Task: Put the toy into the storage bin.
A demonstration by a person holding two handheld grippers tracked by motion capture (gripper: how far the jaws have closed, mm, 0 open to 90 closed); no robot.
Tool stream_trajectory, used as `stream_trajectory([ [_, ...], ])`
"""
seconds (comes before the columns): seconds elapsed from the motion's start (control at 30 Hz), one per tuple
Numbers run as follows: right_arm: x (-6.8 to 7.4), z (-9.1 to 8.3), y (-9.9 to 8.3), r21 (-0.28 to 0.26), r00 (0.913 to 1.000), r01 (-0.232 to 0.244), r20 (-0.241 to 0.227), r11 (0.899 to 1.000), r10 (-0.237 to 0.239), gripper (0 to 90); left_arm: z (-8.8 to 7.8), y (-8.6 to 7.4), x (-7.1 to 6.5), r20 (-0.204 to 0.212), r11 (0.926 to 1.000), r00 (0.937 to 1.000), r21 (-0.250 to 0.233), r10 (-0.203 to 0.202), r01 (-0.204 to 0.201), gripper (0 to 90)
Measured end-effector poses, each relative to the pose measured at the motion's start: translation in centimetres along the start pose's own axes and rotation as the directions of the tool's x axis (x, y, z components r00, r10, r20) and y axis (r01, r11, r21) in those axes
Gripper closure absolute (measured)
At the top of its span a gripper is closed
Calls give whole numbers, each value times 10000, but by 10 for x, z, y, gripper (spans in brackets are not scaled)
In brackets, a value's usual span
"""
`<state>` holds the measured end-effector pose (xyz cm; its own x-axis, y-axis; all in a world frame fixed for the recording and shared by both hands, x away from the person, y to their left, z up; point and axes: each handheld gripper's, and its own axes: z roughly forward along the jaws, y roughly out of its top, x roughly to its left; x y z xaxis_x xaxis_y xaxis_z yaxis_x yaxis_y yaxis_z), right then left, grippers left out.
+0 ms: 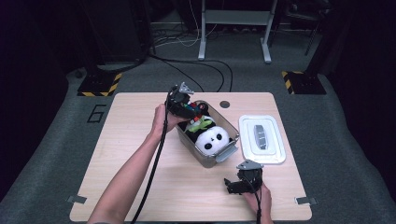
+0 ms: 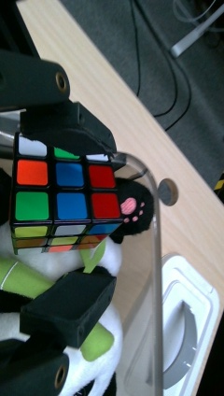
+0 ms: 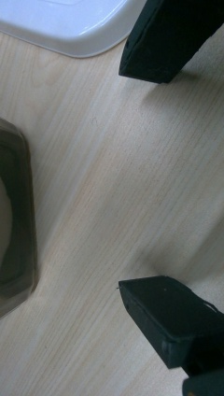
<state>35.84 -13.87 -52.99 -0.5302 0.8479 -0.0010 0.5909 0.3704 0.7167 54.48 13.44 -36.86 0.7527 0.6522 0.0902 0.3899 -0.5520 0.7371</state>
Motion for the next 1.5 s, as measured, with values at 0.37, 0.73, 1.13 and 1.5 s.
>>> stream_trajectory([
  [0.37, 0, 0, 0, 16, 10000, -15, -3, 10000, 15, 0, 7, -5, -5, -453, 9997, 9990, 223, -35, 45, 389],
  [0.73, 0, 0, 0, 22, 9999, -110, 4, 9999, 110, 3, -2, -9, 3, 37, 9961, 9961, -14, -883, 883, 275],
  [1.13, 0, 0, 0, 1, 10000, -65, -34, 10000, 65, 5, -45, -27, 11, 357, 9905, 9902, -229, -1347, 1356, 117],
  [1.5, -1, 0, 0, -19, 10000, -80, 18, 10000, 80, 12, -76, -81, 14, 207, 9862, 9861, 167, -1650, 1646, 75],
])
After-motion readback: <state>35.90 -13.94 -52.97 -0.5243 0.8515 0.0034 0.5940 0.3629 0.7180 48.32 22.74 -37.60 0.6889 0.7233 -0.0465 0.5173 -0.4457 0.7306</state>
